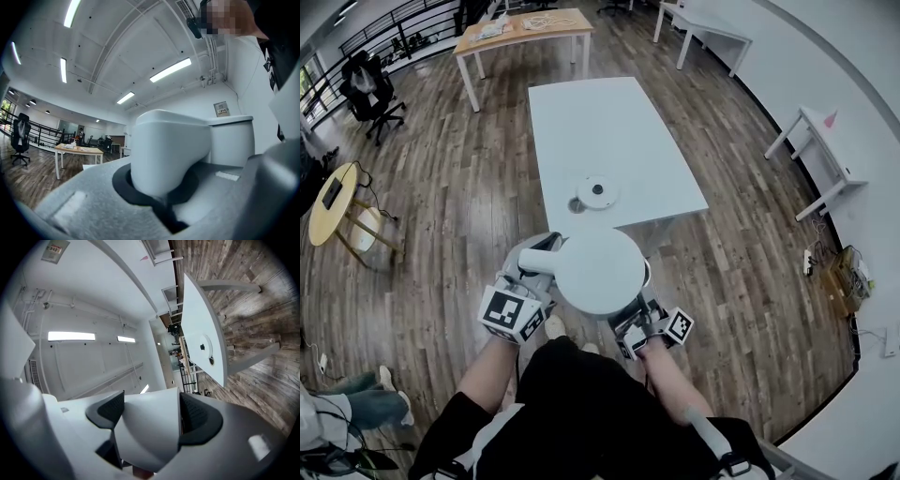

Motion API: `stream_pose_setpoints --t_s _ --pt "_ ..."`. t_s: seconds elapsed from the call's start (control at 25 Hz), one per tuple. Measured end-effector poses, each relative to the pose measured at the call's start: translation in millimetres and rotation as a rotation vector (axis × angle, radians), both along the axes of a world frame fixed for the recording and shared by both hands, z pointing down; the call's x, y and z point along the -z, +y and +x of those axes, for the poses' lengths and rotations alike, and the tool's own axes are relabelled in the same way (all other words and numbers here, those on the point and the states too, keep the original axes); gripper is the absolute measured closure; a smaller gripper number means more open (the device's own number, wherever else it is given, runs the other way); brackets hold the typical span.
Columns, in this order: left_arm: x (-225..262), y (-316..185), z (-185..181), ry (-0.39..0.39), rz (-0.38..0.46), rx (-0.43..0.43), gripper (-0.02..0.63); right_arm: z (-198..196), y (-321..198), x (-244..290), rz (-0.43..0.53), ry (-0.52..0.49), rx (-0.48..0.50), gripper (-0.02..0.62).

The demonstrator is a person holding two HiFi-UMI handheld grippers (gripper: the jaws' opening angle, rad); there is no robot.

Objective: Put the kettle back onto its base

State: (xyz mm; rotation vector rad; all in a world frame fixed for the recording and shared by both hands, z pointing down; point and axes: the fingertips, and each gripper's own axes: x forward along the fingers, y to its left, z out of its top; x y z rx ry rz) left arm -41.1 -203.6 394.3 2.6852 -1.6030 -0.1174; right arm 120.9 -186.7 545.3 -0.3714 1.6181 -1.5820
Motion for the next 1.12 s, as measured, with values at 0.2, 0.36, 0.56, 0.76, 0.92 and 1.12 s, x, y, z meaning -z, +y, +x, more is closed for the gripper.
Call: stream_pose_setpoints --t_s 0.2,0.36,0.56,0.76,0.92,1.12 --pt "-8 -27 -2 0.014 -0.012 -0.011 0.604 0 -22 -5 -0.016 0.015 -0.012 0.231" --pt "-9 -58 -1 0.027 -0.015 -0.036 0.604 1 -49 -6 -0.017 0.023 -0.04 0.231" --pt "-10 -111 -3 0.038 -0.006 -0.07 0.606 0 -97 -4 -0.02 0.031 -0.069 0.23" --pt "-9 -156 -12 0.045 0.006 -0.082 0.606 -8 -142 -5 -0.01 0.038 -0.079 0.232" --pt "-11 -187 -27 0.047 0.009 -0.084 0.606 -23 -173 -4 -0.007 0.037 -0.079 0.232" --pt "-17 -219 -41 0.051 0.005 -0.083 0.606 -35 -204 -11 -0.014 0.049 -0.082 0.231"
